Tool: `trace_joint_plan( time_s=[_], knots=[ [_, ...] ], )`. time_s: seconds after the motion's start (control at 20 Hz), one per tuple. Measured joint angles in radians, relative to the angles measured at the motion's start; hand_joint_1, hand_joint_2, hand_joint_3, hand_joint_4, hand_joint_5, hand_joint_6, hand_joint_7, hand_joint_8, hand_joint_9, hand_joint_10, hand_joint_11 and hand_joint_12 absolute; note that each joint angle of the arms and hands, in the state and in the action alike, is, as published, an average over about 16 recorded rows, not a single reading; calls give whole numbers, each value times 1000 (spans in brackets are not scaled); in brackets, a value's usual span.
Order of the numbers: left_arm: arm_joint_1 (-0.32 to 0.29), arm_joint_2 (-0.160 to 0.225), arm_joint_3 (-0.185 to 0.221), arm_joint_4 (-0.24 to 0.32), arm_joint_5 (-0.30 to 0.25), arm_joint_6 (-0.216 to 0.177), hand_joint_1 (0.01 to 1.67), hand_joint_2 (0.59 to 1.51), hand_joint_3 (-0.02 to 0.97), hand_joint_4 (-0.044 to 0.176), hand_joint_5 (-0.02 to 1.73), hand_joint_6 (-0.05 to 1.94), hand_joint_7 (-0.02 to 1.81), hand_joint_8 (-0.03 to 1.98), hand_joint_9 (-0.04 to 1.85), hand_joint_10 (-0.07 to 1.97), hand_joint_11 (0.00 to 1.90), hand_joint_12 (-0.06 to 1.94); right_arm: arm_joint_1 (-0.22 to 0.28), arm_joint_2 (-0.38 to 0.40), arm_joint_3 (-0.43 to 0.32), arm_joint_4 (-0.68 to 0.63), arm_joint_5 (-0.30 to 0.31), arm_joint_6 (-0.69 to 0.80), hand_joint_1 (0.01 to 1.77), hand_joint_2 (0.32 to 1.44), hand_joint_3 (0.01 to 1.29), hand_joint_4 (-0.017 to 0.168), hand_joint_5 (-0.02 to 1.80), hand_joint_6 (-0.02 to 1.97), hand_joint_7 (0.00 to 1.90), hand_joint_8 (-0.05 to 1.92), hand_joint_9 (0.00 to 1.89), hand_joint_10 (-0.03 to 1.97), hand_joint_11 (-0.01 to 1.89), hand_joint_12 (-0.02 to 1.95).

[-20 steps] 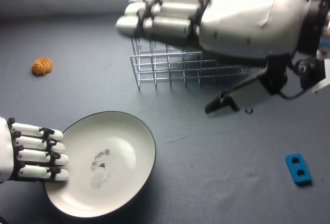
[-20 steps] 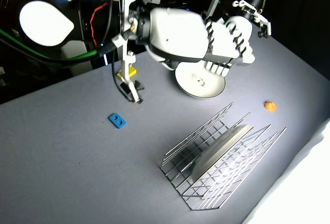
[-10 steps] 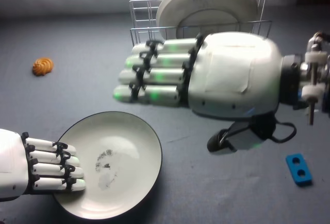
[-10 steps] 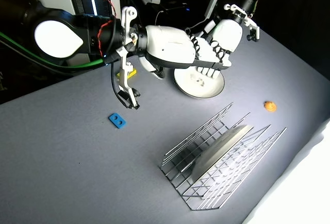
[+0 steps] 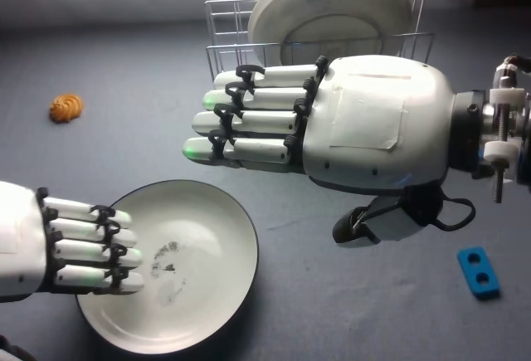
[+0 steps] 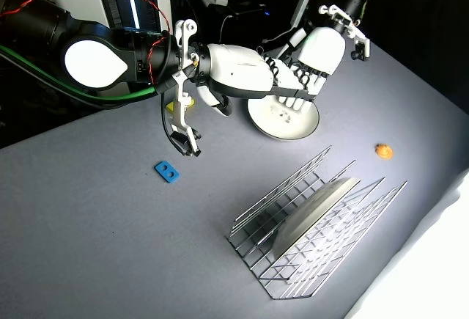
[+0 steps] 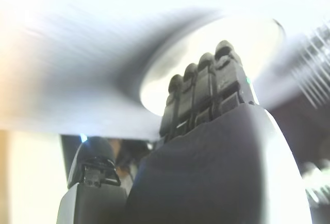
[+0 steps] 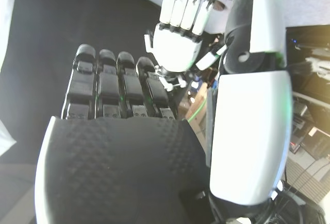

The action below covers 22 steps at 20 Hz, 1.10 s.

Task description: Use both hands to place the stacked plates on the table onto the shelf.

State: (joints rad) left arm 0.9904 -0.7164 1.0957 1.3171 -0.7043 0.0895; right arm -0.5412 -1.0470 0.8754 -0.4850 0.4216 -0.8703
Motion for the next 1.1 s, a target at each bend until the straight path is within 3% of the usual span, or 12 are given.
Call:
trace_joint_plan(
  time_s=[0.3, 0.65, 1.1],
  knots=[
    [-17, 14, -1, -63, 47, 4, 13, 1220, 8, 6, 55, 19, 26, 5, 16, 6, 19, 1, 0, 0, 0, 0, 1, 0, 1118, 835, 16, 3, 20, 31, 12, 14, 13, -5, 23, 4],
    [12, 15, -1, -132, 116, 8, 14, 1219, 8, 6, 68, 19, 19, -3, 18, 7, 19, 0, 0, 1, 0, 0, 1, 0, 1112, 837, 16, 3, 19, 31, 12, 14, 16, -5, 22, 5],
    [73, 10, -15, -162, 152, 10, 18, 1219, 7, 5, 78, 14, -4, -15, 26, 20, 18, 0, -2, 0, 1, 0, 4, -1, 1111, 850, 16, 3, 19, 32, 13, 14, 18, -5, 23, 5]
  ],
)
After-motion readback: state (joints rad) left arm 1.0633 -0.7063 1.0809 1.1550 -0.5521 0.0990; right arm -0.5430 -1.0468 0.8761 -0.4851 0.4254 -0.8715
